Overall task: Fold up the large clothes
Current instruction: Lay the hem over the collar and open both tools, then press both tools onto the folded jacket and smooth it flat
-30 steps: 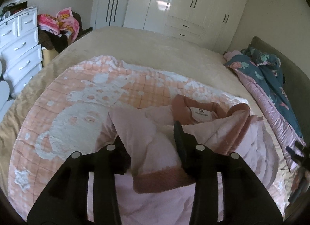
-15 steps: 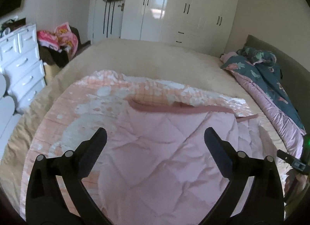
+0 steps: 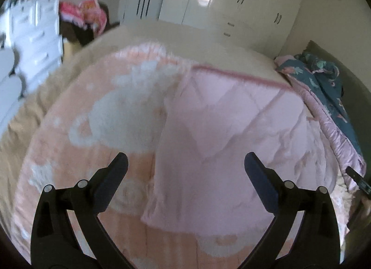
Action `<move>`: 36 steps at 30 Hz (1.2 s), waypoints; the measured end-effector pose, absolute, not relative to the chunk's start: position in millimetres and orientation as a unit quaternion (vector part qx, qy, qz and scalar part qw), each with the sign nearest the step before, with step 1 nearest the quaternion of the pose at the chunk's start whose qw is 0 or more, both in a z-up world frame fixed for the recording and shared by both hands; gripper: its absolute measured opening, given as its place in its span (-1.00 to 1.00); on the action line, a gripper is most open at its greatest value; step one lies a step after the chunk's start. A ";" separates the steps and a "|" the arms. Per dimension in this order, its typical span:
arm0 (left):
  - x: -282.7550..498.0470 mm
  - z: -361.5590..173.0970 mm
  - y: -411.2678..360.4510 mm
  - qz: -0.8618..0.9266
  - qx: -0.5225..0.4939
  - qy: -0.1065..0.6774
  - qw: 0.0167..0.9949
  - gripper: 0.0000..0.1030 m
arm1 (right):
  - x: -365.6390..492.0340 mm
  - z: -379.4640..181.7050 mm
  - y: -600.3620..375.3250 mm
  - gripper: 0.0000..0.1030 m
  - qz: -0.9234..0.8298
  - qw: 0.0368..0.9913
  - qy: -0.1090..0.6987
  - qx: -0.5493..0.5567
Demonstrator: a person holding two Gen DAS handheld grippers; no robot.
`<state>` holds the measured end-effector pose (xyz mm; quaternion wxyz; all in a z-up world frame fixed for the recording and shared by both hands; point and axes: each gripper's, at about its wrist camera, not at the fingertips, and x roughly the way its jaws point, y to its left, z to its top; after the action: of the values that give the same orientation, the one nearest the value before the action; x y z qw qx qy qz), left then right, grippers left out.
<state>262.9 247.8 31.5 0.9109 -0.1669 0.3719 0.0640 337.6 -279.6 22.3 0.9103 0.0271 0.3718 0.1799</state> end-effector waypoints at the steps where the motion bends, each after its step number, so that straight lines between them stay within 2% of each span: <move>1: 258.9 23.8 249.5 0.064 -0.166 0.381 0.907 0.82 | 337.0 20.1 -281.7 0.92 0.178 0.910 0.374 0.028; 17: 271.5 -17.9 236.4 0.021 -0.175 0.404 0.898 0.82 | 364.3 -13.9 -288.2 0.91 0.160 0.900 0.402 0.045; 18: 272.9 -19.0 235.0 0.030 -0.169 0.403 0.899 0.69 | 366.8 -15.4 -288.4 0.91 0.161 0.899 0.403 0.049; 19: 274.2 -20.0 234.0 0.033 -0.168 0.402 0.899 0.37 | 370.1 -17.8 -288.8 0.91 0.162 0.897 0.407 0.054; 21: 275.4 -21.1 232.0 0.032 -0.173 0.400 0.899 0.14 | 374.2 -21.0 -287.5 0.91 0.161 0.896 0.410 0.054; 22: 276.4 -21.0 228.5 0.033 -0.166 0.400 0.901 -0.13 | 375.7 -22.5 -286.1 0.88 0.160 0.896 0.411 0.050; 23: 277.1 -20.0 227.0 0.034 -0.159 0.399 0.903 -0.24 | 377.1 -24.1 -284.4 0.51 0.160 0.897 0.411 0.046; 25: 276.6 -14.4 220.7 0.036 -0.138 0.387 0.911 -0.59 | 377.3 -25.6 -281.8 -0.09 0.178 0.891 0.414 0.052; 26: 276.8 -10.6 219.2 0.034 -0.133 0.381 0.914 -0.65 | 376.3 -24.4 -280.3 -0.40 0.181 0.892 0.411 0.051; 29: 282.3 10.3 217.0 0.030 -0.118 0.361 0.924 -0.76 | 374.3 -4.7 -270.6 -0.68 0.198 0.901 0.385 0.037; 33: 307.1 37.0 226.8 0.043 -0.133 0.346 0.928 -0.77 | 397.3 41.7 -267.3 -0.70 0.200 0.916 0.343 0.059; 36: 334.0 45.7 229.7 0.061 -0.133 0.347 0.926 -0.77 | 420.8 53.6 -261.8 -0.70 0.187 0.922 0.332 0.061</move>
<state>334.0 229.7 45.8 0.9263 -0.1333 0.3472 0.0606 420.8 -261.8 53.6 0.9225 0.0614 0.3321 0.1872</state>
